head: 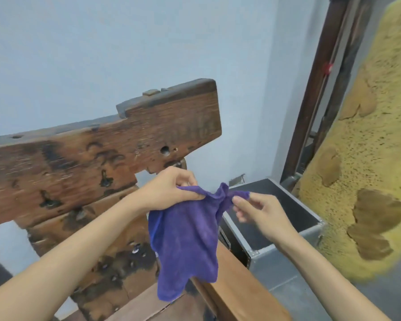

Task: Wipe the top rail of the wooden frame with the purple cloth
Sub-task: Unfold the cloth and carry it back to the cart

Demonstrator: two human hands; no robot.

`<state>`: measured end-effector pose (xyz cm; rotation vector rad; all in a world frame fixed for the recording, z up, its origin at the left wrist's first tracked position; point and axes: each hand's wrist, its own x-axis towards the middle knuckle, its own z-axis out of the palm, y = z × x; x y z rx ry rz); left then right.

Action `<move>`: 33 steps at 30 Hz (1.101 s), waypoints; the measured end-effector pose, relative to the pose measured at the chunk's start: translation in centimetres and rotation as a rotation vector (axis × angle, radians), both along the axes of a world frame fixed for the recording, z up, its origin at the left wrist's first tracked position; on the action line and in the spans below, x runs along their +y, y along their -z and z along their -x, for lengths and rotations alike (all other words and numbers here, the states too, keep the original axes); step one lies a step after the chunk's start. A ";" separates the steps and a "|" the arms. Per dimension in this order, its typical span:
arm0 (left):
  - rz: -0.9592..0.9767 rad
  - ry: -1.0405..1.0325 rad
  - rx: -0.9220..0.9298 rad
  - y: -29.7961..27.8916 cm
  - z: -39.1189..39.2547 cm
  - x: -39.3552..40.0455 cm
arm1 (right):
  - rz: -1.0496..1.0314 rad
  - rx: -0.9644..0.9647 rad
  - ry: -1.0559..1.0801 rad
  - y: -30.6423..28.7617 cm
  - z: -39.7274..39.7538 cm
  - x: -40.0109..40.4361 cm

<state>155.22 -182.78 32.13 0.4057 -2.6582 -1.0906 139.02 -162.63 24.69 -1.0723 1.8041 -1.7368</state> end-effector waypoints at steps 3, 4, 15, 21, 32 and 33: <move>0.037 0.072 -0.023 0.5 4.2 4.0 | 0.016 -0.016 0.073 0.3 4.6 6.1; 0.056 0.089 -0.032 0.7 5.3 5.0 | 0.055 -0.048 0.104 0.3 5.9 7.8; 0.086 0.244 0.030 5.7 22.2 16.9 | 0.004 -0.024 0.349 2.2 17.8 30.4; 0.173 0.615 -0.293 10.6 31.4 23.5 | -0.211 -0.047 0.498 5.1 21.2 41.8; -0.088 0.788 -0.459 18.4 51.1 33.0 | -0.226 -0.036 1.028 9.2 31.2 58.1; -0.148 0.780 -0.440 19.0 53.8 34.0 | -0.218 -0.043 1.079 9.7 33.3 59.9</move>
